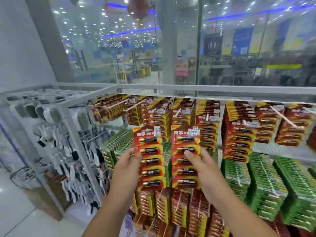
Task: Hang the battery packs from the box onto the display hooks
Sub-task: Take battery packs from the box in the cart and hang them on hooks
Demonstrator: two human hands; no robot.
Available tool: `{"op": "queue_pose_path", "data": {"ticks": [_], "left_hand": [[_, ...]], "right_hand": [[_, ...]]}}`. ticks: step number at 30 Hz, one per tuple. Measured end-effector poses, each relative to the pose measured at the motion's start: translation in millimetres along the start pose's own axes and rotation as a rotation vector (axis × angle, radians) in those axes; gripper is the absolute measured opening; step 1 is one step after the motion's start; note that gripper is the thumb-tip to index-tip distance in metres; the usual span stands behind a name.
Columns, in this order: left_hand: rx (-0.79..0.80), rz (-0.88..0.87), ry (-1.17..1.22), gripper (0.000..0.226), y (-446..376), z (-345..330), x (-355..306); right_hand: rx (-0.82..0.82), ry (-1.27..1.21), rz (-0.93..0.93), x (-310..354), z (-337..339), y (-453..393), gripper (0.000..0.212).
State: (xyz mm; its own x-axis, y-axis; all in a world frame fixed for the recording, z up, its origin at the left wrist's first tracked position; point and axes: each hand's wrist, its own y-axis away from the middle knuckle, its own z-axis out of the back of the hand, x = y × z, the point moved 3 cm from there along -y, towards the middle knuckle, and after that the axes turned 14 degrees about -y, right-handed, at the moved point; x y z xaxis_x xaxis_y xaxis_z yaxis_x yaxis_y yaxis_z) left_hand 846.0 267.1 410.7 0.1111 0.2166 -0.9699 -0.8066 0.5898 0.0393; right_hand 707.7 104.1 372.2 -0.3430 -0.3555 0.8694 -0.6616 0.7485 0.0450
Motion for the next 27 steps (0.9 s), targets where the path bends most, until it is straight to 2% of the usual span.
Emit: {"op": "queue_pose_path", "data": {"ticks": [1, 2, 4, 5, 6, 9, 14, 17, 24, 27], "left_hand": [[0.023, -0.002, 0.003, 0.026, -11.2, 1.1, -1.6], [0.034, -0.016, -0.004, 0.025, -23.9, 2.8, -2.0], [0.056, -0.023, 0.006, 0.021, -54.5, 7.2, -0.4], [0.075, -0.016, 0.002, 0.020, -70.7, 8.8, 0.4], [0.093, -0.023, -0.008, 0.020, -84.2, 10.6, -0.8], [0.132, -0.081, -0.007, 0.016, -118.9, 18.0, -3.2], [0.253, -0.075, 0.026, 0.020, -156.3, 18.6, -3.2], [0.309, -0.119, 0.010, 0.015, -167.5, 17.4, 1.0], [0.350, -0.058, 0.057, 0.017, -175.0, 9.7, 12.0], [0.352, -0.096, 0.029, 0.019, -180.4, 6.5, 10.3]], "right_hand": [[-0.022, 0.003, 0.027, -0.7, -5.3, -8.4, 0.081], [-0.042, -0.002, 0.035, -1.5, -12.6, -16.7, 0.074], [-0.066, -0.033, 0.052, -1.4, -26.8, -28.7, 0.045], [-0.106, -0.028, 0.074, -0.4, -32.1, -33.6, 0.043], [-0.125, -0.018, 0.062, 0.5, -36.5, -38.1, 0.046], [-0.212, -0.018, 0.118, 0.4, -48.8, -53.9, 0.076], [-0.292, -0.002, 0.137, -6.8, -56.5, -71.3, 0.089], [-0.337, 0.008, 0.181, -12.1, -60.9, -68.4, 0.089], [-0.372, 0.024, 0.199, -15.1, -62.2, -65.1, 0.100], [-0.374, 0.053, 0.234, -14.0, -63.3, -67.7, 0.105]]}}
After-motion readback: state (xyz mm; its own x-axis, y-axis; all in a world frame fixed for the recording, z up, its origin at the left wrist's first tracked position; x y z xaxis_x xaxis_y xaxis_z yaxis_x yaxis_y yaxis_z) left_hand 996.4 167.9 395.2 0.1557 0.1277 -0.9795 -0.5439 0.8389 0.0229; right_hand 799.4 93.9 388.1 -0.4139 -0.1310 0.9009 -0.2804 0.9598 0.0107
